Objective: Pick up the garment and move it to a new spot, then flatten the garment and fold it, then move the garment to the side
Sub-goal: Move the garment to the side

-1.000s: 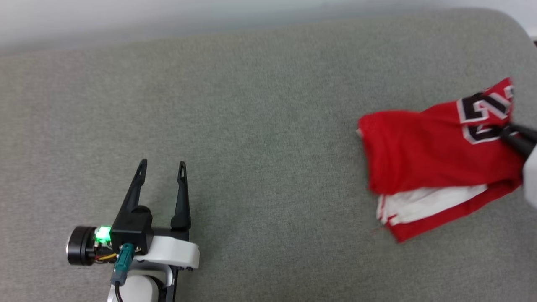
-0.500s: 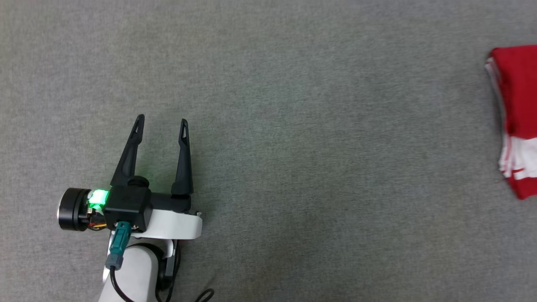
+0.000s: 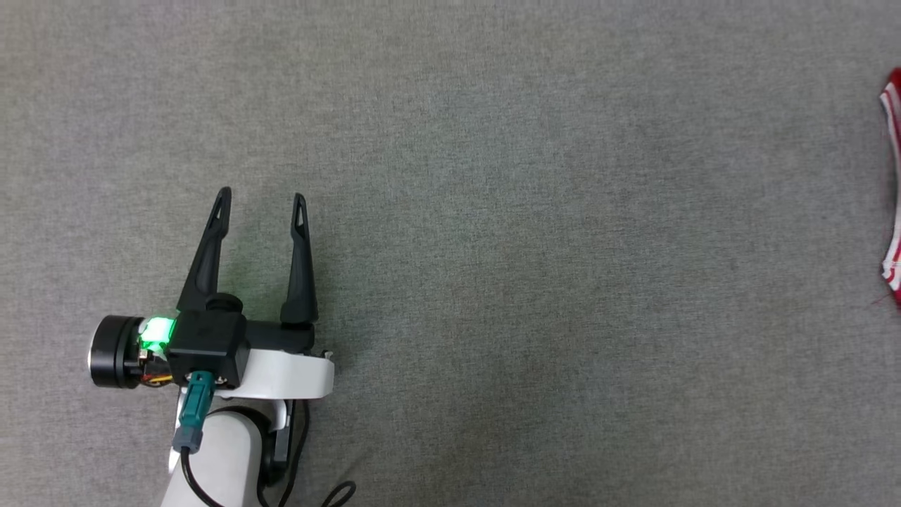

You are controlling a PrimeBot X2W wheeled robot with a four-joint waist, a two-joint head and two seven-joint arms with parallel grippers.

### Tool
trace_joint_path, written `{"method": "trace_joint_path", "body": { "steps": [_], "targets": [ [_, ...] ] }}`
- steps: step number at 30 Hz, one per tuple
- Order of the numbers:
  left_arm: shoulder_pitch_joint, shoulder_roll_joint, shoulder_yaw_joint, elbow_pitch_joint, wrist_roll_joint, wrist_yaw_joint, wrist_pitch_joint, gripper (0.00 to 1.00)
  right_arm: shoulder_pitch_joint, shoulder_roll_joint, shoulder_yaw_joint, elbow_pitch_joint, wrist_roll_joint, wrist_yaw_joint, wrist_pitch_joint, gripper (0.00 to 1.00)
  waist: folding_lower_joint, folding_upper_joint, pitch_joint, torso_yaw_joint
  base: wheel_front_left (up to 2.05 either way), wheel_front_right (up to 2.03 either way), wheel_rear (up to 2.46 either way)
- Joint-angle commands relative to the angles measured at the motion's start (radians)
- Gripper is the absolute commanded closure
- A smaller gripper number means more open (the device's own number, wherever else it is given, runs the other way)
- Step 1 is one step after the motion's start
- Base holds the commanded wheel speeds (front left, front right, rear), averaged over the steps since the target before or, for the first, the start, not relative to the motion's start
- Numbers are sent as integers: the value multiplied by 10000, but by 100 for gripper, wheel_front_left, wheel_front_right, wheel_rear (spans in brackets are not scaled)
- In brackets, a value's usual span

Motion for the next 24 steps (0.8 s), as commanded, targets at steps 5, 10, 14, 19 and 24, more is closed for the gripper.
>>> {"method": "trace_joint_path", "body": {
  "steps": [5, 10, 14, 19, 24],
  "targets": [
    [328, -25, -55, 169, -131, 109, -25, 0, -199, 183, -246, 404, -559, -18, -517, 0, -1, 0, -818, -5, 0, 0, 0],
    [639, -81, -43, 361, -268, 140, -24, 0, -83, 354, -617, 252, -887, -18, -1521, 0, -1, 0, -1533, 52, 0, 0, 0],
    [1045, -113, 77, 513, -415, 143, -25, 0, 99, 830, -1229, -63, -1516, -18, -2918, 0, -1, 0, -2159, 93, 0, 0, 0],
    [1460, -109, 183, 719, -505, 75, -24, 0, 448, 1853, -2375, -748, -2667, -18, -4060, 0, -1, 0, -2822, 197, 0, 0, 0],
    [1770, -151, 236, 849, -566, 76, -25, 0, 1517, 3555, -3922, -2355, -3900, -16, -4322, 0, -1, 0, -3460, 388, 0, 0, 0]
  ]
}}
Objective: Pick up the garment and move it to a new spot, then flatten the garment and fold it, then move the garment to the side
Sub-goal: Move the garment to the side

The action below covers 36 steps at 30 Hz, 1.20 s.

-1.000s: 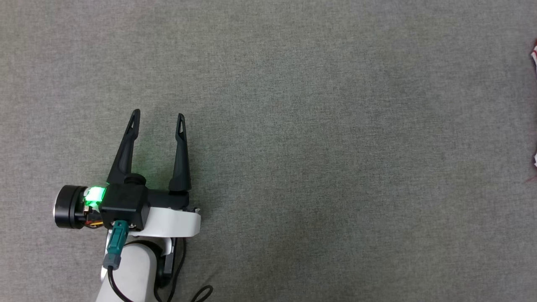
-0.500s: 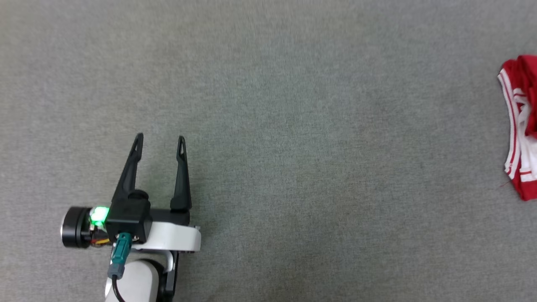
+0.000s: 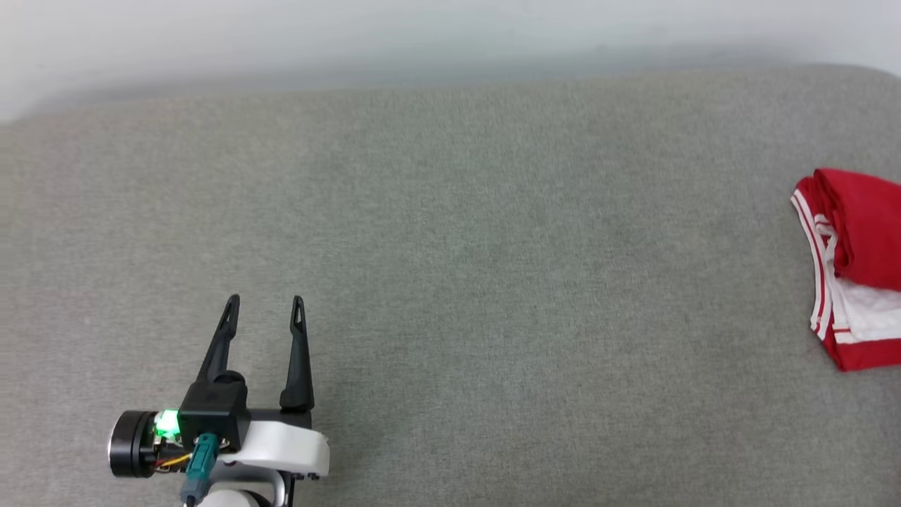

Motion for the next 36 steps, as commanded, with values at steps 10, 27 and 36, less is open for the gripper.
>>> {"method": "trace_joint_path", "body": {
  "steps": [10, 27, 36],
  "targets": [
    [517, -107, 104, 289, -193, -99, -22, 0, 3315, 3442, -1401, -4169, -1597, -12, -52, 0, 2, 0, -1008, 549, 0, 0, 0],
    [987, -280, 260, 694, -393, -407, -23, 0, 6795, 5611, -1075, -4635, -1763, -12, -54, 0, 2, 0, -1857, 908, 0, 0, 0],
    [1224, -333, 260, 845, -354, -611, -22, 0, 7795, 5836, -1493, -4963, -1829, -12, -54, 0, 2, 0, -2125, 984, 0, 0, 0]
  ]
}}
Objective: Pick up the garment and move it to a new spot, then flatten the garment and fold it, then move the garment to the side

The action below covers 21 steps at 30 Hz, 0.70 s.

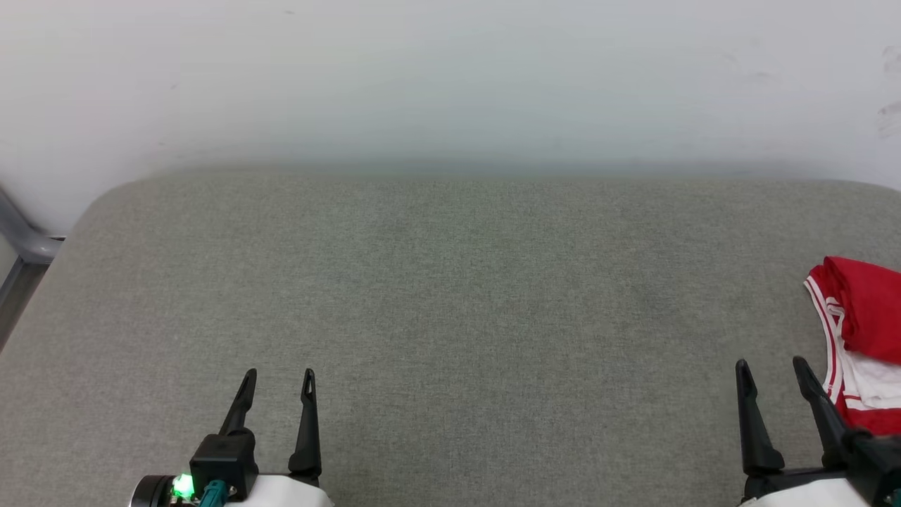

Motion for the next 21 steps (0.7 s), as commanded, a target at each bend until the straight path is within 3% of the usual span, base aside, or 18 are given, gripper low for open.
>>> {"method": "trace_joint_path", "body": {
  "steps": [1, 14, 15, 21],
  "targets": [
    [111, -53, 42, 20, 13, -57, -25, 0, 187, 82, -78, -83, -31, -12, -18, 0, 1, 0, -41, -1, 0, 0, 0],
    [194, -83, 120, 204, 60, -253, -25, 0, 555, 203, -195, -44, -99, -12, -18, 0, 1, 0, -186, 5, 0, 0, 0],
    [149, -75, 91, 207, 26, -233, 1, 100, 441, 152, -187, -47, -28, -2, 0, 100, 1, 0, -187, 4, 0, 0, 0],
    [208, -114, 144, 640, -443, -279, 194, 100, 352, 168, -187, 398, 452, 0, 171, 100, 1, 0, -185, -5, 0, 0, 0]
  ]
}}
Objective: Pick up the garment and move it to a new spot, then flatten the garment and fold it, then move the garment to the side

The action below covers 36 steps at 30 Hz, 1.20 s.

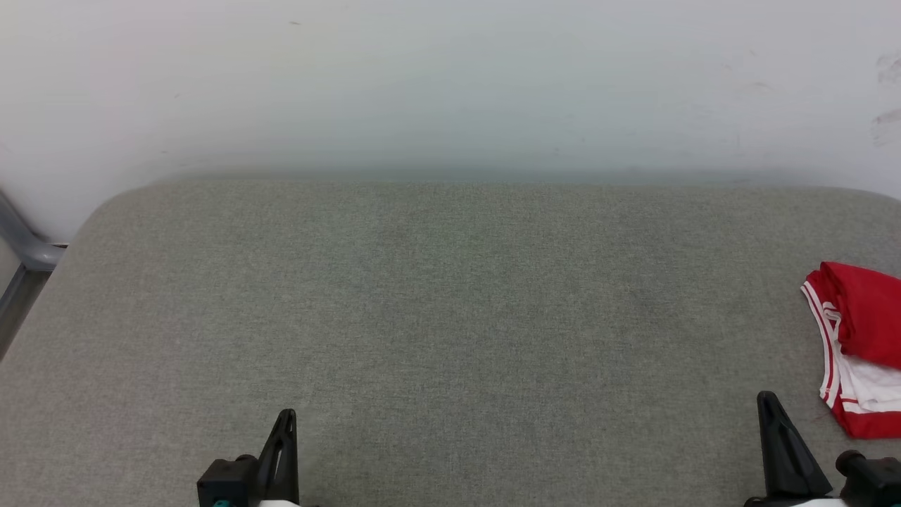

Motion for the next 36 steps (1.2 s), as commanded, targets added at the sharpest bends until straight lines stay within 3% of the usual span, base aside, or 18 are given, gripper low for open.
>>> {"method": "trace_joint_path", "body": {
  "steps": [1, 36],
  "targets": [
    [-209, 19, 121, -79, -559, -74, 149, 100, -137, 0, -25, -52, 547, 0, 131, 100, 0, -1, 6, -8, 0, 0, 0],
    [-1006, -42, 862, 164, -6681, -741, 1613, 100, -1178, 40, -36, 581, 6540, -3, 1608, 100, 0, -1, 83, -133, 0, 0, 0]
  ]
}}
